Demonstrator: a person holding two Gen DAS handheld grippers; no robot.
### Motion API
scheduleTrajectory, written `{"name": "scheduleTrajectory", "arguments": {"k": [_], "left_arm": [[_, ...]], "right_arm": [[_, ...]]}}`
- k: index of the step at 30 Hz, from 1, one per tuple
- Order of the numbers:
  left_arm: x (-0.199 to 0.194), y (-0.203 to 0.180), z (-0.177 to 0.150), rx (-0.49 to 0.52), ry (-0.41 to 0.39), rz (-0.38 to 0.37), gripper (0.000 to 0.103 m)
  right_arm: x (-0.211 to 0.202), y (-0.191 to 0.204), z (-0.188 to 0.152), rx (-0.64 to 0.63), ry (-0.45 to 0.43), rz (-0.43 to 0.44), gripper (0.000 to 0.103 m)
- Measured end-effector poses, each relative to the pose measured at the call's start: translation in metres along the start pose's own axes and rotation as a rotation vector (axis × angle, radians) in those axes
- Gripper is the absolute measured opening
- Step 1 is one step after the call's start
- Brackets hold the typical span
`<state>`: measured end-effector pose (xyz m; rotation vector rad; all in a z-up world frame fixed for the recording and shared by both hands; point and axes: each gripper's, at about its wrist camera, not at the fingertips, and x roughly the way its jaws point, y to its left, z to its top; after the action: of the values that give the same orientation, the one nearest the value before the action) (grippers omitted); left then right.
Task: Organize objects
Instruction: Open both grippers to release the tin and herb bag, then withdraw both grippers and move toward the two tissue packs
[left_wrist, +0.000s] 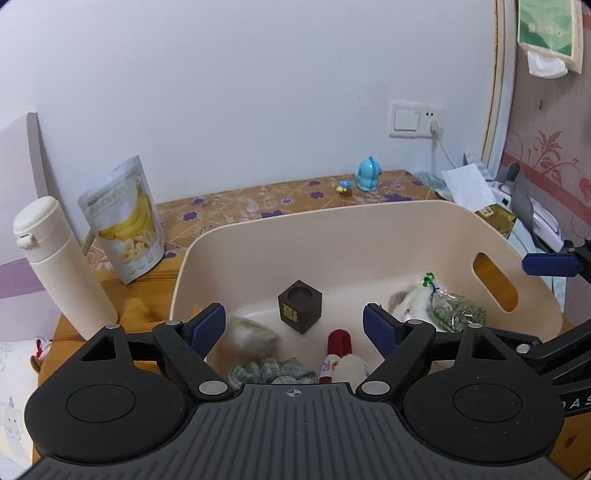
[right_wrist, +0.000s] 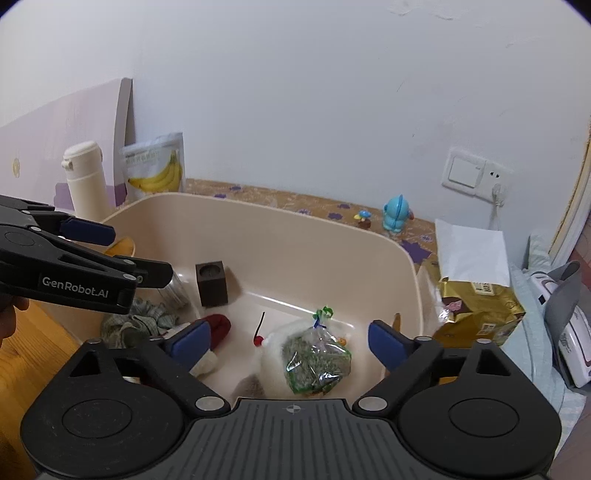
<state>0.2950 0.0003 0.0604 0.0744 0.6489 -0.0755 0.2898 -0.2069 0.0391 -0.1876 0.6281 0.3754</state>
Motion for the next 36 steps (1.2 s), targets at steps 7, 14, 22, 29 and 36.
{"name": "scheduleTrajectory", "arguments": {"k": [7, 14, 22, 29, 36], "left_arm": [[-0.025, -0.003, -0.006, -0.005, -0.029, 0.002, 0.084], [-0.047, -0.005, -0.017, -0.004, -0.046, 0.002, 0.085], [-0.065, -0.008, -0.035, 0.004, -0.044, 0.005, 0.085], [-0.071, -0.012, -0.053, 0.007, -0.025, -0.001, 0.086], [-0.067, -0.021, -0.073, 0.013, 0.017, -0.018, 0.086]], "right_arm": [[-0.024, -0.003, -0.003, 0.010, -0.037, -0.016, 0.103], [-0.045, -0.003, -0.012, 0.016, -0.054, -0.024, 0.103], [-0.064, -0.002, -0.025, 0.023, -0.061, -0.032, 0.103], [-0.072, -0.003, -0.041, 0.033, -0.045, -0.036, 0.103], [-0.075, -0.001, -0.057, 0.028, -0.014, -0.042, 0.103]]}}
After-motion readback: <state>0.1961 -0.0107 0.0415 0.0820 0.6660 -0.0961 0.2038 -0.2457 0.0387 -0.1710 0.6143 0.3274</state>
